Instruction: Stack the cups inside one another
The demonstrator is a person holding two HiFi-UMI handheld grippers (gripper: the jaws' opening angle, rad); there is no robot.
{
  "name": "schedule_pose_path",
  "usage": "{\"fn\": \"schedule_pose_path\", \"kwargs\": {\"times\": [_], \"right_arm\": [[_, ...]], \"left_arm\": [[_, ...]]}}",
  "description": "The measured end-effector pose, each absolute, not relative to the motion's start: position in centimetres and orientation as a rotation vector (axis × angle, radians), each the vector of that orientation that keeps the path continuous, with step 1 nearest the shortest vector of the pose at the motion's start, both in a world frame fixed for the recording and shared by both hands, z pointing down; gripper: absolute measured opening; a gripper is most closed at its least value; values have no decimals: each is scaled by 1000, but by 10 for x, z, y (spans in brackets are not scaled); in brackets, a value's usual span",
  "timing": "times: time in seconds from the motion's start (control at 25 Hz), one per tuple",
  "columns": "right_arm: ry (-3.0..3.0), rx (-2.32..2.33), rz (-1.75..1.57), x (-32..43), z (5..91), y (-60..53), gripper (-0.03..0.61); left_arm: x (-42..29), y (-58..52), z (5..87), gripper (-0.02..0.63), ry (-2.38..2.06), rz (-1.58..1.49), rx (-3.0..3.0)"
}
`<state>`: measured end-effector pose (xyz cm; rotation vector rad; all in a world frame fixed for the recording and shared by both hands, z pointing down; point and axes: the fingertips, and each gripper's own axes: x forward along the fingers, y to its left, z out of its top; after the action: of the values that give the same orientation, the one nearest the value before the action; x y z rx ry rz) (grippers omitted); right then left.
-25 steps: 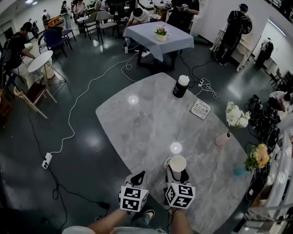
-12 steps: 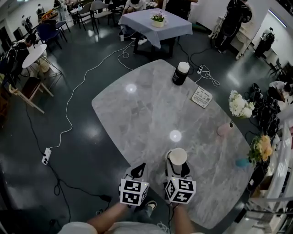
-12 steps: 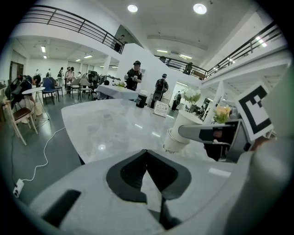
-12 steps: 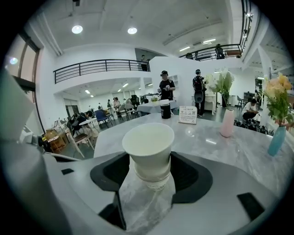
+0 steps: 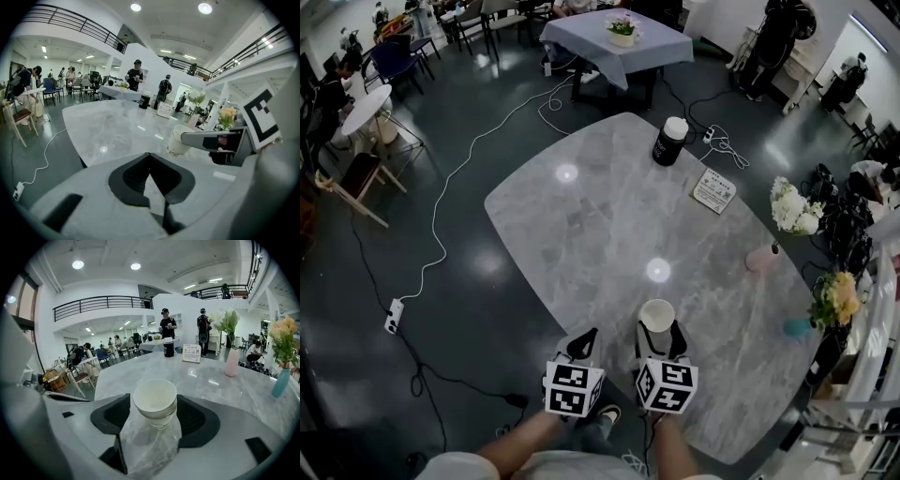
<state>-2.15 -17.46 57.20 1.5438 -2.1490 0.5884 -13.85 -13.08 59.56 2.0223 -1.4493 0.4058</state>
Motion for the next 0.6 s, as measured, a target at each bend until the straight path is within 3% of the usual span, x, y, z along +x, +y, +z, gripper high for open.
{"fn": "schedule_pose_path", "kwargs": {"times": [0.6], "right_arm": [[-2168,1593,591,-7,559,-165,259]], "left_arm": [[-129,-124,589,-3,-1448,397,2034]]}}
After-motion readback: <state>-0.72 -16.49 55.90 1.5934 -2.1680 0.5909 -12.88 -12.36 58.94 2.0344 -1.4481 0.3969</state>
